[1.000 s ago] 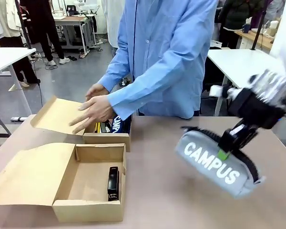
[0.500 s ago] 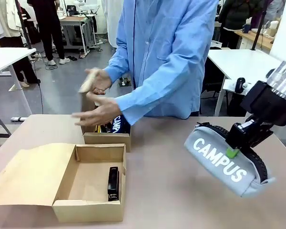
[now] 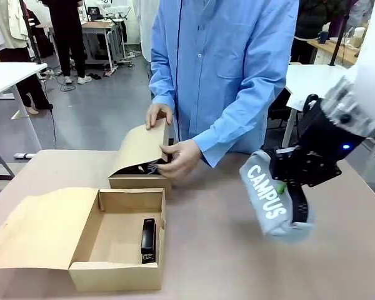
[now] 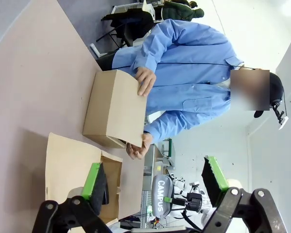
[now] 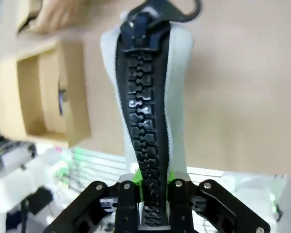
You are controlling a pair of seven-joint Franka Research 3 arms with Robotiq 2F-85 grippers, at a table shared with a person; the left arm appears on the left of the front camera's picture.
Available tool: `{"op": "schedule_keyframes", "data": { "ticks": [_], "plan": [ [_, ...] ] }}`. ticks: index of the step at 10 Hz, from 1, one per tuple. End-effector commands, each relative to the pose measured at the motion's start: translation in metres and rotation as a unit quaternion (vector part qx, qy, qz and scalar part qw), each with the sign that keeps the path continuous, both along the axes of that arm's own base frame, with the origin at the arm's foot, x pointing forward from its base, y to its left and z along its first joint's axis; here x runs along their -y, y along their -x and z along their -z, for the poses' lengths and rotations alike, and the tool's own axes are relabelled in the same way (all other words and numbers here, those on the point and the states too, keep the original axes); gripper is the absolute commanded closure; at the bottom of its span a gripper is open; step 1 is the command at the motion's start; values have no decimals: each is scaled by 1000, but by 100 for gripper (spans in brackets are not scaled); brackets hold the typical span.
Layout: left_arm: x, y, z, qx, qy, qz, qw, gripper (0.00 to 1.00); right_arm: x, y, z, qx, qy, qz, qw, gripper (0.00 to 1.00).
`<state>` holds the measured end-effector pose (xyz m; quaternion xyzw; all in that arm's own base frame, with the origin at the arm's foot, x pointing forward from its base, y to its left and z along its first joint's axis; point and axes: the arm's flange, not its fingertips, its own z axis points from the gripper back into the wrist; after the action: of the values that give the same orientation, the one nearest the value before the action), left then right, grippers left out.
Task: Place items inside the box.
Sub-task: Pick up a Pencil pouch or Stapler and place it inside the Mailer Box closest to the robot.
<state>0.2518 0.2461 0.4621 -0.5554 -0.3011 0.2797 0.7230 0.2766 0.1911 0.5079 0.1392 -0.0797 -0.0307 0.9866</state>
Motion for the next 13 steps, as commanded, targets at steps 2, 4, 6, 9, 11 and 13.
{"op": "schedule_keyframes", "data": {
  "ticks": [2,4,6,9,11,13],
  "plan": [
    [2,1,1,16,2,-1,1000,0,7,3,-7,-49,16,69,996,90],
    [2,1,1,16,2,-1,1000,0,43,36,-12,-58,-18,60,996,90],
    [2,1,1,16,2,-1,1000,0,42,45,-18,-64,-11,33,997,90],
    [2,1,1,16,2,-1,1000,0,23,35,-5,-57,13,-18,998,90],
    [2,1,1,16,2,-1,1000,0,15,35,-6,-57,20,-33,998,90],
    [2,1,1,16,2,-1,1000,0,1,29,-5,-55,19,-50,997,90]
  ]
}}
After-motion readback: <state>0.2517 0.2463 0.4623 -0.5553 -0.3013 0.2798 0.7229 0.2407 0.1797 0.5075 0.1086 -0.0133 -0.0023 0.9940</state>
